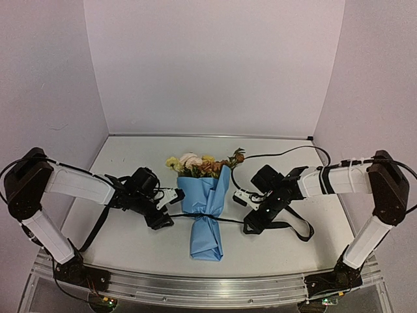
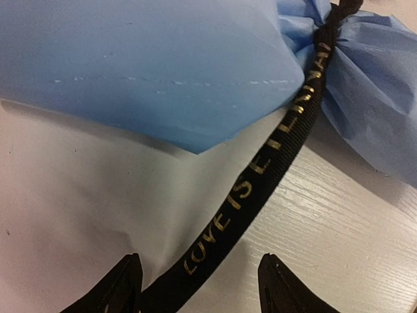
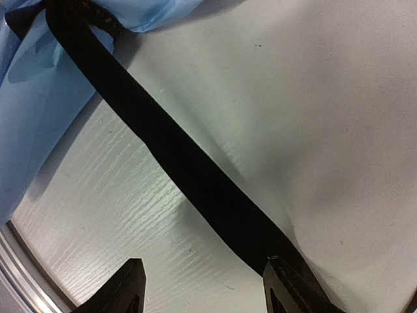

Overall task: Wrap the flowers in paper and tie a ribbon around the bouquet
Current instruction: Cross the half-tied ribbon over the folded bouquet.

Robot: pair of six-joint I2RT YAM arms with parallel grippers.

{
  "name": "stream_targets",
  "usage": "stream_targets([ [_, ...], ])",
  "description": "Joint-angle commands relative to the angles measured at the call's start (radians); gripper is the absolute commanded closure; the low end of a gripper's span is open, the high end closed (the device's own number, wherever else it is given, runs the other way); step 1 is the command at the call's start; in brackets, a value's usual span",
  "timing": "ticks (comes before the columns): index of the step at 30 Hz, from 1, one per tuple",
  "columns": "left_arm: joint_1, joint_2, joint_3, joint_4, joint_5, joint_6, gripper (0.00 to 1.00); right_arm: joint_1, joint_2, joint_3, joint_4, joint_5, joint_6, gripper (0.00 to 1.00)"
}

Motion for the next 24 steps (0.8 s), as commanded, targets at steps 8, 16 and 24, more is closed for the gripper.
stream_targets([
  [8, -0.045, 0.099, 0.132, -0.010, -0.040, 0.071, 0.62, 0.022, 0.104, 0.043, 0.079, 0.175, -0.021, 0.48],
  [16, -0.109, 0.054, 0.103, 0.082, -0.115, 0.018, 0.93, 0.031, 0.068, -0.013, 0.069, 0.190, 0.037, 1.00],
  [24, -0.285, -0.038, 0.034, 0.229, -0.302, -0.160, 1.00, 0.124, -0.134, -0.202, 0.074, 0.265, 0.116, 1.00],
])
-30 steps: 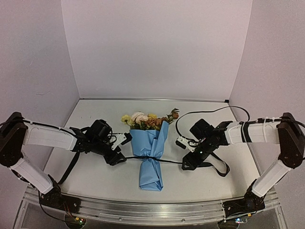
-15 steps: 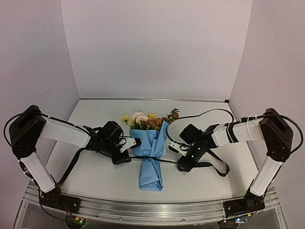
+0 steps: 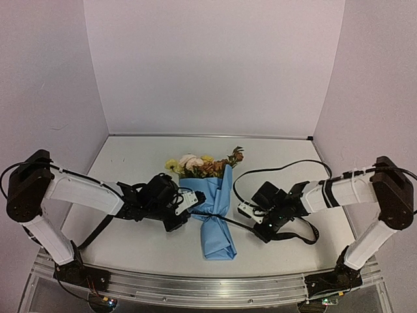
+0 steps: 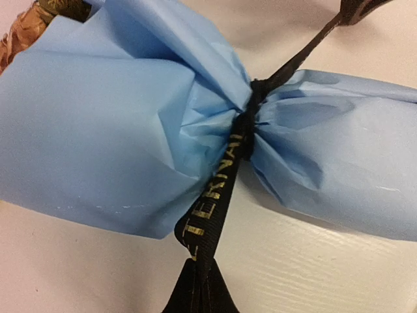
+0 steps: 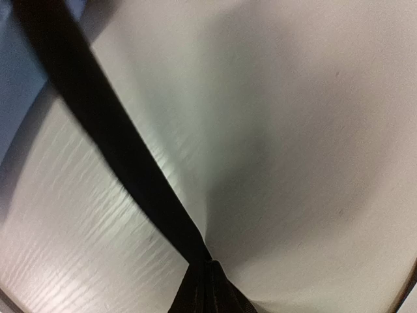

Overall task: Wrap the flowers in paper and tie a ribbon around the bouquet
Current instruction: Cross the half-tied ribbon over the folded bouquet.

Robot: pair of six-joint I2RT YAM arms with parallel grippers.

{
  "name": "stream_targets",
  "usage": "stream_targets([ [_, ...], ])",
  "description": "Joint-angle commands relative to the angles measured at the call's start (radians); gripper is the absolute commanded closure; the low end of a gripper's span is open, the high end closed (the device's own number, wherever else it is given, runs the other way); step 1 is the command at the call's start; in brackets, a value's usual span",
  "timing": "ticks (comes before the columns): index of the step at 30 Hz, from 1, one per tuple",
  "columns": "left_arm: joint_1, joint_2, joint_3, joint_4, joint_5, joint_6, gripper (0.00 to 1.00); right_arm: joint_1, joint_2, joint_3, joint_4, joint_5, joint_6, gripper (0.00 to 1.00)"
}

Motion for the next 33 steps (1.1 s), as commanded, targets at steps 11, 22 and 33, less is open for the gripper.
stream_targets([
  [11, -0.148, -0.141, -0.120, 0.387, -0.295, -0.174, 0.95, 0.063, -0.077, -0.020, -0.092, 0.041, 0.172, 1.00],
  [22, -0.181, -0.029, 0.044, 0.452, -0.143, -0.047, 0.95, 0.062, 0.025, 0.077, -0.060, 0.027, 0.292, 1.00],
  [33, -0.279, 0.146, 0.209, 0.401, 0.041, -0.004, 0.91, -0.027, 0.040, 0.056, 0.030, -0.080, 0.480, 1.00],
])
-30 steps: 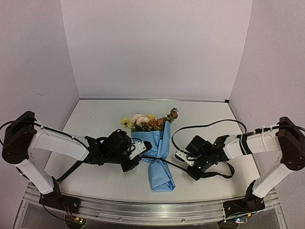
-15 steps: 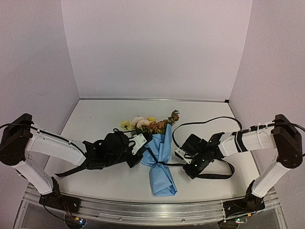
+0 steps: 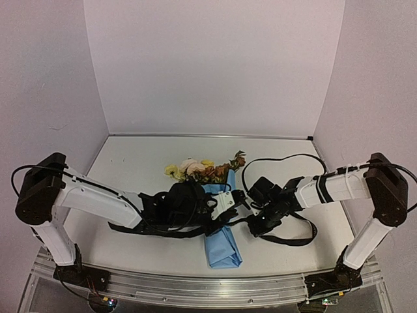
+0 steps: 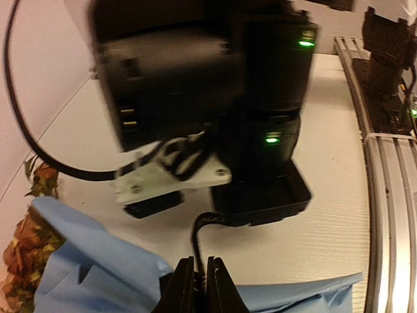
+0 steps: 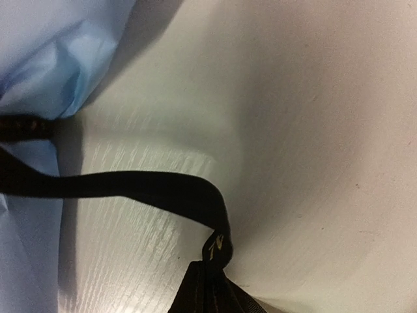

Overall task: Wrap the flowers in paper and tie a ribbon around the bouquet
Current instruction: Cross the half-tied ribbon over the folded bouquet.

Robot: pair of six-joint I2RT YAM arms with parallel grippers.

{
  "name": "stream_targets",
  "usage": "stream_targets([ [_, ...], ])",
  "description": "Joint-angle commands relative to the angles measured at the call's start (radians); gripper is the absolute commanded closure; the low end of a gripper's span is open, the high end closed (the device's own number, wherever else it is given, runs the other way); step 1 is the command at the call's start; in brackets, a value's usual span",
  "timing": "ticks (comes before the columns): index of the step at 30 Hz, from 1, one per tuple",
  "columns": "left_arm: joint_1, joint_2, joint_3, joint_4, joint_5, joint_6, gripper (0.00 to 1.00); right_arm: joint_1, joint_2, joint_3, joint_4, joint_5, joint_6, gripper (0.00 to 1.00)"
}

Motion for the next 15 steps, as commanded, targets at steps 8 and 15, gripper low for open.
stream_targets([
  [8, -0.031, 0.129, 0.109, 0.014, 0.129, 0.062, 0.90, -0.076, -0.039, -0.025, 0.036, -0.051, 0.148, 1.00],
  [15, -0.031, 0.164, 0.151, -0.004, 0.170, 0.126, 0.89, -0.087, -0.093, -0.023, -0.094, 0.030, 0.124, 1.00],
])
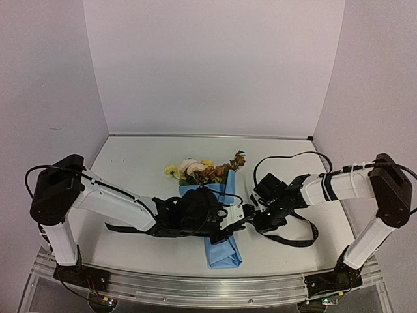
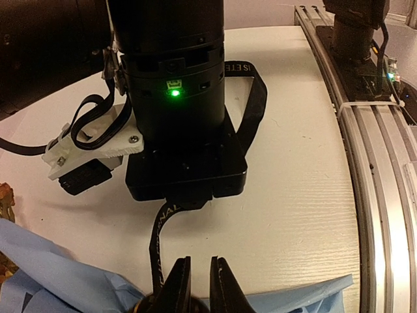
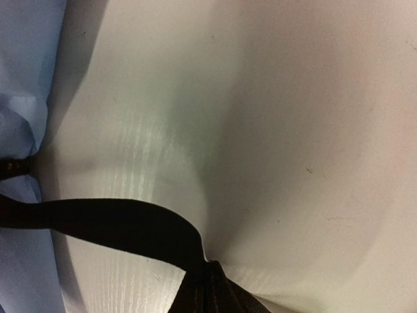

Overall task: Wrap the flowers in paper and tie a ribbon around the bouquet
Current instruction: Cross the half-tied ribbon over the folded bouquet.

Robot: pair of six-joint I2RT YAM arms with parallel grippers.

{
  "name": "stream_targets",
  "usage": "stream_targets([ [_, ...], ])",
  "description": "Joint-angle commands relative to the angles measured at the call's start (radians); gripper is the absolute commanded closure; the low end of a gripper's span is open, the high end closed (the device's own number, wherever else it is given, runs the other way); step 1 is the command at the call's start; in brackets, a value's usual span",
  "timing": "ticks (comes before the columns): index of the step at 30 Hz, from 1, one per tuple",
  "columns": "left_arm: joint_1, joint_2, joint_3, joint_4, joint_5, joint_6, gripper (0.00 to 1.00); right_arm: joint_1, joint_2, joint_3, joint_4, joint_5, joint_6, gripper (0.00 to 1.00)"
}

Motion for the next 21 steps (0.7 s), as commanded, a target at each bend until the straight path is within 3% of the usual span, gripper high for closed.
stream_targets([
  [1, 0.003, 0.026, 0.077, 0.008, 0.056, 0.065, 0.90, -0.016, -0.075, 0.004, -0.117, 0.081, -0.008, 1.00],
  [6, 0.003, 0.071, 0.121, 0.004, 0.069, 0.098, 0.91, -0.050, -0.097, 0.043, -0.188, 0.065, -0.007, 0.97],
  [9, 0.003, 0.064, 0.121, 0.038, 0.043, 0.080, 0.80, -0.053, -0.110, 0.064, -0.233, 0.064, -0.013, 0.92],
  [10, 0.003, 0.052, 0.113, 0.055, 0.021, 0.057, 0.72, -0.053, -0.115, 0.069, -0.247, 0.063, -0.016, 0.88],
  [14, 0.003, -0.075, 0.072, 0.077, -0.057, -0.081, 0.51, -0.053, -0.127, 0.101, -0.307, 0.055, -0.028, 0.79],
  [18, 0.003, -0.252, 0.010, -0.069, -0.167, -0.309, 0.47, -0.053, -0.138, 0.135, -0.367, 0.049, -0.027, 0.69],
  [21, 0.004, -0.385, -0.132, -0.145, -0.250, -0.495, 0.47, -0.053, -0.143, 0.145, -0.397, 0.039, -0.039, 0.64],
])
